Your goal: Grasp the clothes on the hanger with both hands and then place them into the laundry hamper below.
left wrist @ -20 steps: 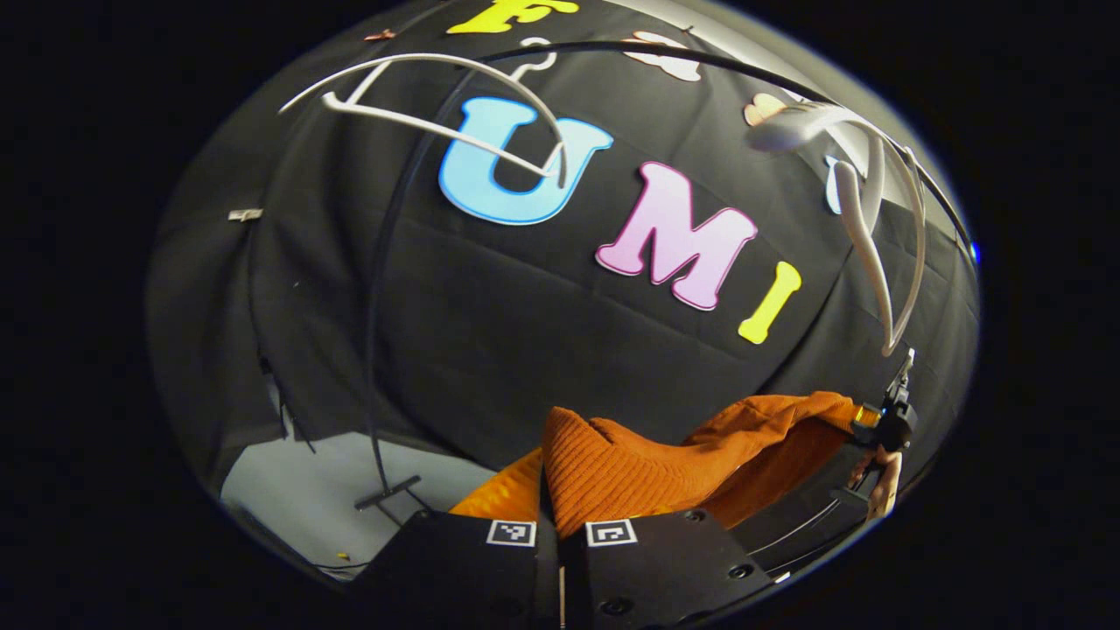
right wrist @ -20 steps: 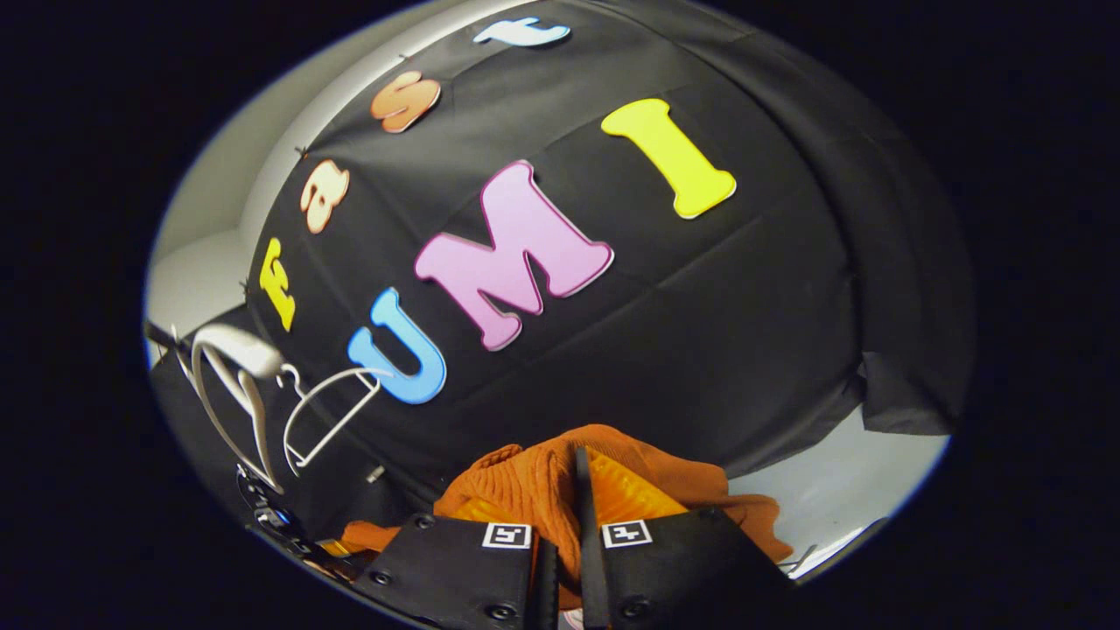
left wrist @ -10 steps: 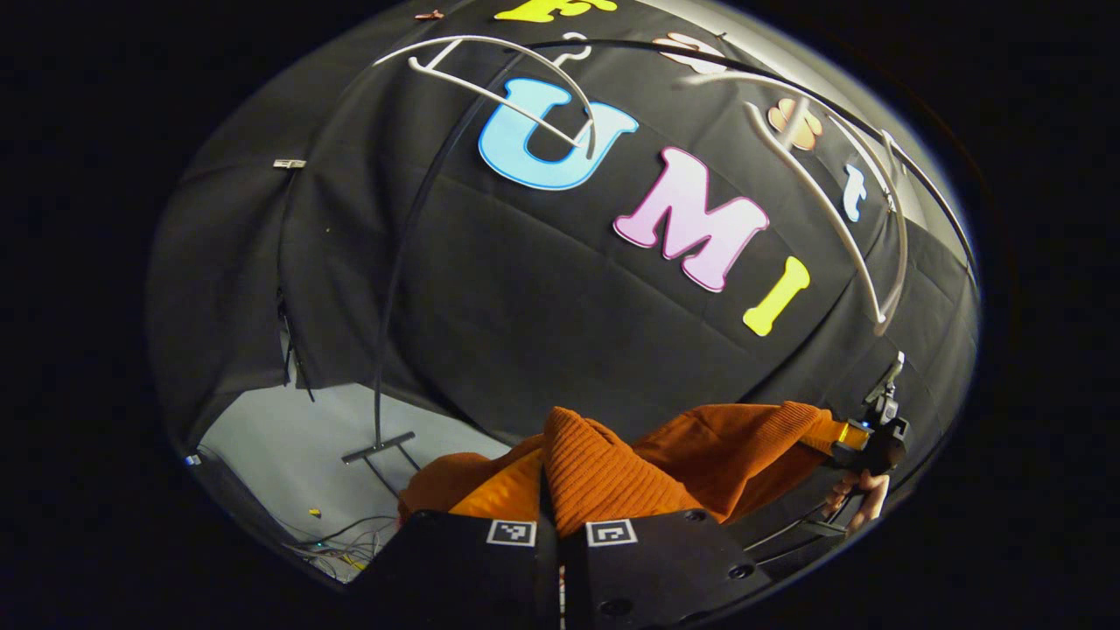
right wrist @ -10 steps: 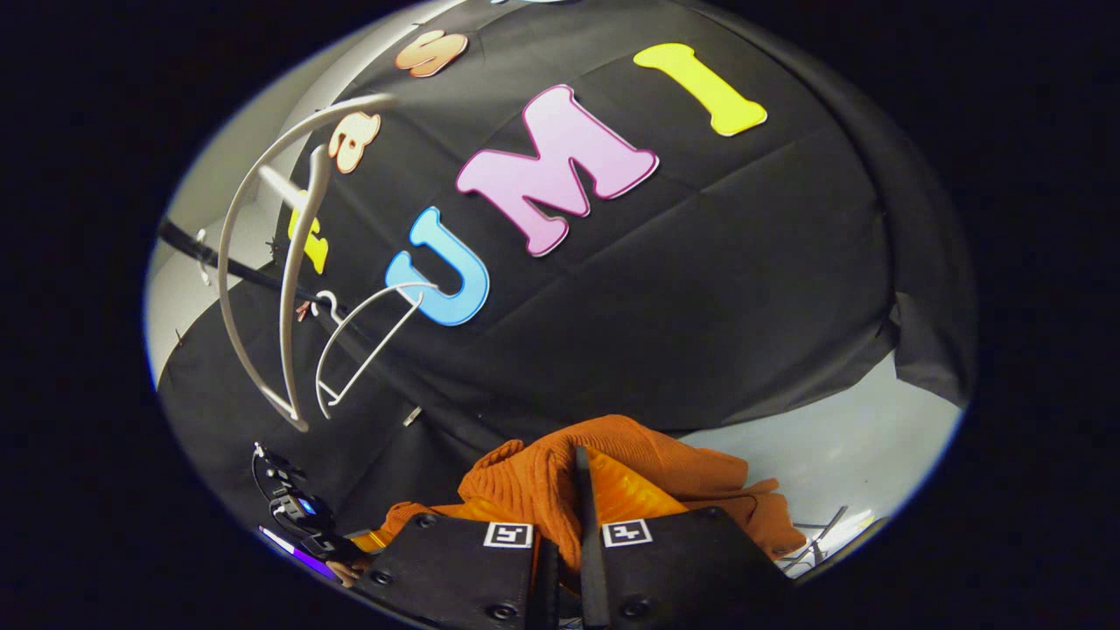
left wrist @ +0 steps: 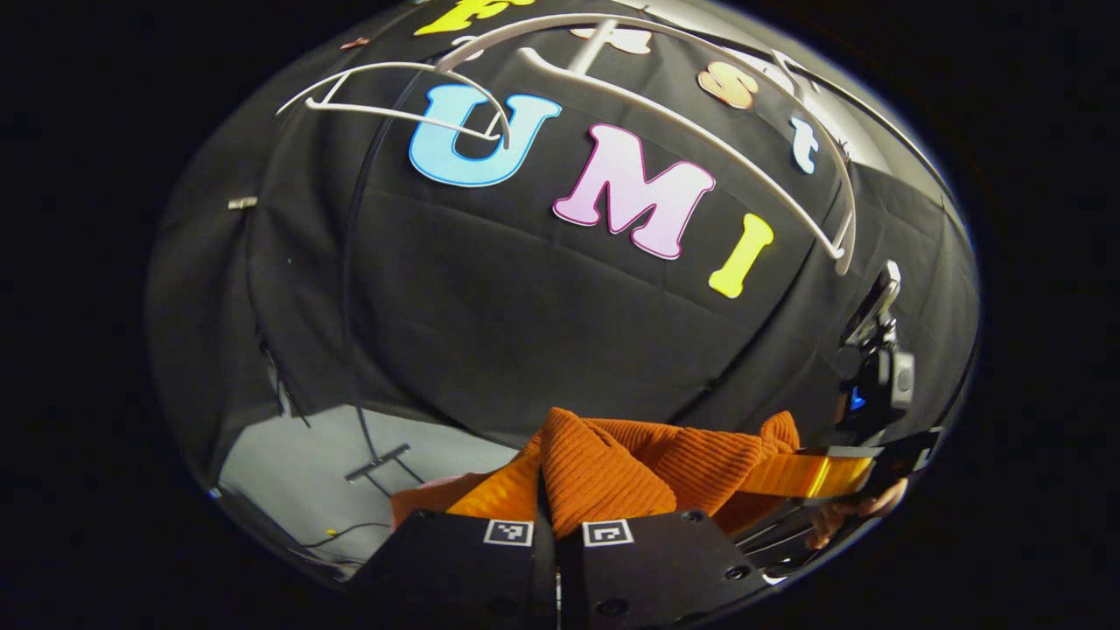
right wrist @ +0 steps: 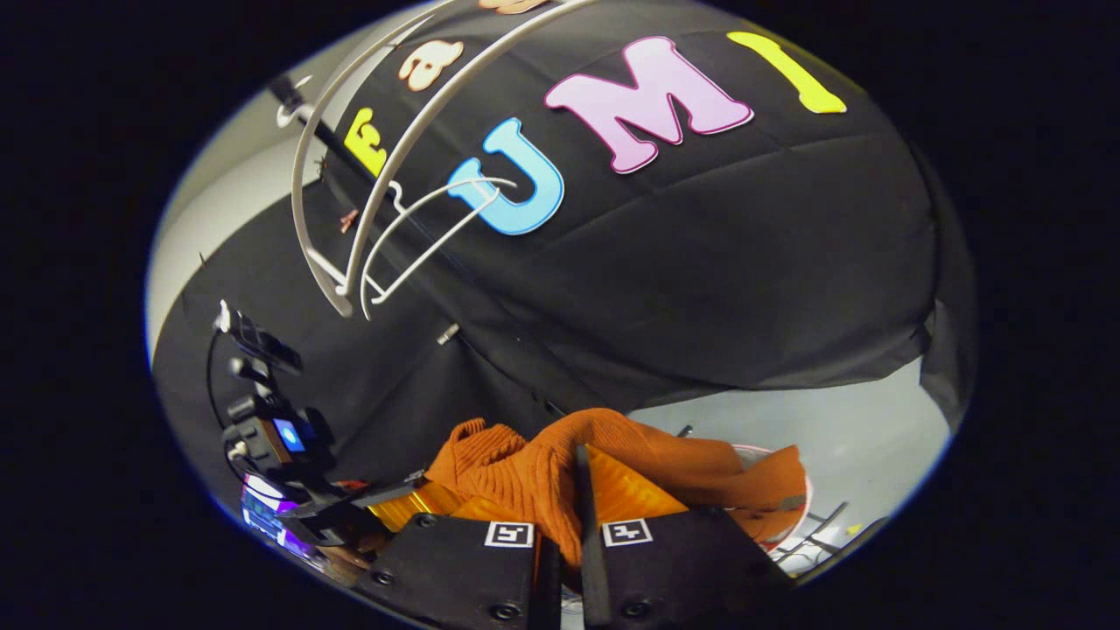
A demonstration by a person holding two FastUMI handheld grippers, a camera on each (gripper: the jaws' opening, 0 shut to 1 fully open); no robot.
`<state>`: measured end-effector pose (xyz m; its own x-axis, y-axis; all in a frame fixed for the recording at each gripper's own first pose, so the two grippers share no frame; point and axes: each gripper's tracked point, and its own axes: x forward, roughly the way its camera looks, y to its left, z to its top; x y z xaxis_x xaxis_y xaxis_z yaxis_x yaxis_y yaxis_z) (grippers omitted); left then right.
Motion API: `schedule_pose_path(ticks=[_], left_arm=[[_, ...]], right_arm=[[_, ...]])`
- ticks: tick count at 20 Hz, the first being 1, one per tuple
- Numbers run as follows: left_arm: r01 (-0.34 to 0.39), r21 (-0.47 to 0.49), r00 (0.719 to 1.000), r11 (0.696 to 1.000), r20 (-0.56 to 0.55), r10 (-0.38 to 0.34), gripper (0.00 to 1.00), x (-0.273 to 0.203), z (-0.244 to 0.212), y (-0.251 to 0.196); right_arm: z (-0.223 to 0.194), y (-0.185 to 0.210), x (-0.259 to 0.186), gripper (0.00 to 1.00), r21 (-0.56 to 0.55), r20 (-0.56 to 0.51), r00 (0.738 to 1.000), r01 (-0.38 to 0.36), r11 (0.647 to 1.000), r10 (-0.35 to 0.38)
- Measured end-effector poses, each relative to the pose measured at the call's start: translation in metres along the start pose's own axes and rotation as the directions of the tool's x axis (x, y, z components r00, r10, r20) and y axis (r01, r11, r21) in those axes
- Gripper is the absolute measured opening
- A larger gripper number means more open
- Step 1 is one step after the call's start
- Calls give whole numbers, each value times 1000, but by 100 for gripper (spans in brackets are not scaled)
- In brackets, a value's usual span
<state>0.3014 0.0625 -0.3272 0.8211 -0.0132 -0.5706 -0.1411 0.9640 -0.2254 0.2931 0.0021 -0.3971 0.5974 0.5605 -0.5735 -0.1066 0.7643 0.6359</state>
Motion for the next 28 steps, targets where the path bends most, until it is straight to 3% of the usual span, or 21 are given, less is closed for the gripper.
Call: schedule_pose_path(ticks=[4, 7, 9, 12, 13, 14, 15, 16, 17, 19, 21, 22, 23, 28], left_arm=[[-71, 109, 994, 992, -78, 80, 7, 16, -33, 4], [-86, 102, 984, 991, -145, 100, 8, 26, -52, 10], [-97, 96, 978, 991, -175, 112, 15, 32, -57, 14], [-121, 96, 969, 988, -205, 139, 20, 30, -64, 25], [-124, 90, 967, 988, -214, 140, 27, 36, -66, 27], [-127, 90, 964, 988, -222, 144, 51, 35, -65, 29], [-130, 102, 963, 986, -223, 150, 67, 39, -66, 30], [-144, 120, 962, 982, -216, 168, 83, 33, -63, 33], [-160, 139, 960, 977, -207, 187, 99, 41, -62, 39], [-176, 168, 958, 970, -199, 208, 96, 36, -60, 42], [-172, 170, 959, 970, -198, 205, 95, 36, -63, 42], [-171, 167, 959, 971, -200, 203, 96, 35, -63, 42], [-168, 162, 959, 972, -203, 200, 95, 33, -65, 42], [-168, 154, 961, 974, -194, 197, 95, 11, -69, 42]], right_arm=[[-40, -13, 16, 14, -162, -130, 984, 101, 982, -122], [-43, -31, 23, 14, -225, -165, 968, 151, 963, -190], [-45, -42, 19, 15, -242, -180, 958, 178, 954, -225], [-46, -64, 19, 52, -273, -183, 946, 214, 938, -269], [-42, -67, 21, 64, -269, -178, 947, 216, 939, -268], [-40, -65, 22, 76, -261, -175, 947, 219, 940, -269], [-36, -68, 24, 74, -262, -168, 946, 228, 938, -277], [-35, -71, 23, 86, -270, -164, 945, 233, 934, -283], [-34, -75, 24, 88, -283, -164, 942, 239, 929, -292], [-37, -80, 23, 99, -293, -167, 940, 242, 925, -299], [-40, -82, 18, 99, -285, -173, 938, 244, 927, -300], [-43, -84, 17, 92, -280, -175, 937, 247, 928, -302], [-45, -85, 16, 99, -275, -179, 936, 247, 929, -302], [-52, -70, 4, 99, -267, -166, 942, 243, 932, -293]])
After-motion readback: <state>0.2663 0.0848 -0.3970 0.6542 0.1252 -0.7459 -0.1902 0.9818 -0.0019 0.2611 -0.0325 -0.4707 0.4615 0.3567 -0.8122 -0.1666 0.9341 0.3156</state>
